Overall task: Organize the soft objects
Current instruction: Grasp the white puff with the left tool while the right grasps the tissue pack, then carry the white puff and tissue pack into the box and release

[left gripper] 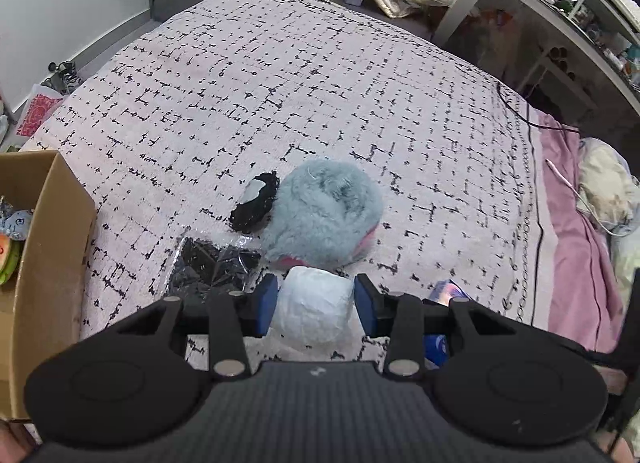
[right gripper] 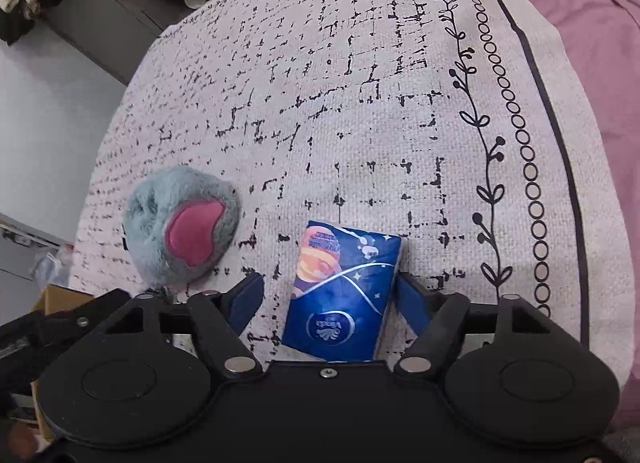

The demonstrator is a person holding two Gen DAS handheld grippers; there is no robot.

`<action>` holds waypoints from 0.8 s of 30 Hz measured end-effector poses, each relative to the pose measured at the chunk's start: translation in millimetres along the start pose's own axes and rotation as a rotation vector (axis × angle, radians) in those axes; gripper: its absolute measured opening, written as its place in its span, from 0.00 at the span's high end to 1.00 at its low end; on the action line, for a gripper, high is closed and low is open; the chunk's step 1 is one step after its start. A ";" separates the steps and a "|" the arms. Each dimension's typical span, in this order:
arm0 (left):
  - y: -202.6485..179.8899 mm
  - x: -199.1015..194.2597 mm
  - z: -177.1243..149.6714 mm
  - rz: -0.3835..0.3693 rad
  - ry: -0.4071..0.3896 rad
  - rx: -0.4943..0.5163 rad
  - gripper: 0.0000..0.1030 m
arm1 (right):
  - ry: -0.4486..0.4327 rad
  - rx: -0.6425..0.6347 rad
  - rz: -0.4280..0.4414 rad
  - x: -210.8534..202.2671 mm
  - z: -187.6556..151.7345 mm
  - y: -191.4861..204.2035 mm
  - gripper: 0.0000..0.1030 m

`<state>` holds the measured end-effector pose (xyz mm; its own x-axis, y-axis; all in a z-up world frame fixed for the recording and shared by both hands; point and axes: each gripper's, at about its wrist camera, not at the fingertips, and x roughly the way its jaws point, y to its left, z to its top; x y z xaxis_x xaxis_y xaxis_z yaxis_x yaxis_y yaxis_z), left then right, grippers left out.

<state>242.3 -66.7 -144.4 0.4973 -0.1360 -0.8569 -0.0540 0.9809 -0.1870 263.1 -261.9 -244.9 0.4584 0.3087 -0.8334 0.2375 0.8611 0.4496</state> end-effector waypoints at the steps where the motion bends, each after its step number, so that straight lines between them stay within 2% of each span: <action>1: 1.3 -2.4 -0.5 -0.008 0.008 -0.005 0.61 | 0.000 0.013 -0.007 -1.0 0.0 -2.2 0.46; 4: 4.8 -11.1 -1.0 -0.018 0.014 -0.011 0.61 | 0.007 0.014 -0.007 -3.7 -2.3 -2.6 0.51; 7: 7.9 -27.2 -3.3 -0.004 -0.025 0.010 0.61 | 0.015 0.011 0.000 -8.3 -4.9 -1.7 0.53; 9: 16.7 -36.0 -6.6 -0.022 -0.027 -0.021 0.61 | 0.012 0.010 0.012 -12.9 -6.3 -0.7 0.53; 13: 26.9 -48.8 -14.6 -0.017 -0.040 -0.035 0.61 | -0.018 -0.015 0.001 -25.6 -9.0 2.8 0.53; 24: 49.8 -85.3 -24.6 -0.083 -0.174 -0.015 0.61 | -0.124 -0.099 0.023 -73.1 -21.3 34.9 0.53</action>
<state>175.8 -9.7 -92.4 0.6428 -0.1885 -0.7425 -0.0190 0.9650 -0.2614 219.6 -245.8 -175.1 0.5661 0.2820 -0.7746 0.1431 0.8918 0.4292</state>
